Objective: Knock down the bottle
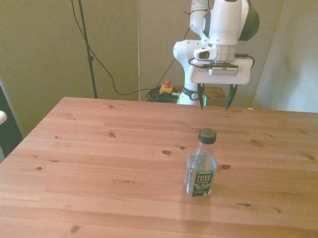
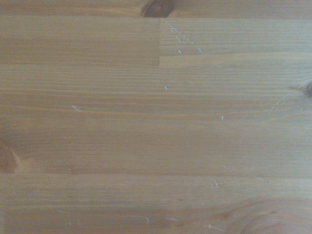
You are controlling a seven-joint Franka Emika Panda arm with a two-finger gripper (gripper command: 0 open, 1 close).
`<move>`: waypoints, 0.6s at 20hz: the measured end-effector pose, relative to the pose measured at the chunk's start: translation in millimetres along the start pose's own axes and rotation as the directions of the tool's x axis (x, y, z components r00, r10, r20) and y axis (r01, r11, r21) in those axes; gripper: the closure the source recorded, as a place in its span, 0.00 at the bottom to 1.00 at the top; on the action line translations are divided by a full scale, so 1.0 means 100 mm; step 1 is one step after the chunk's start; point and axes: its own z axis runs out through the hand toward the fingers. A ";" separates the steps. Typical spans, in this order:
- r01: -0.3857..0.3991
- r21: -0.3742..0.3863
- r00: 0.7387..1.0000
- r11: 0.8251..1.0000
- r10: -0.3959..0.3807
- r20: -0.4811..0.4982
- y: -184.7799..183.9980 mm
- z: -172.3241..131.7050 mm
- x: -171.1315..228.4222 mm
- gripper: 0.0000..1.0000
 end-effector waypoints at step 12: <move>-0.019 0.007 0.996 1.000 0.019 -0.082 -0.40 -0.22 0.86 0.00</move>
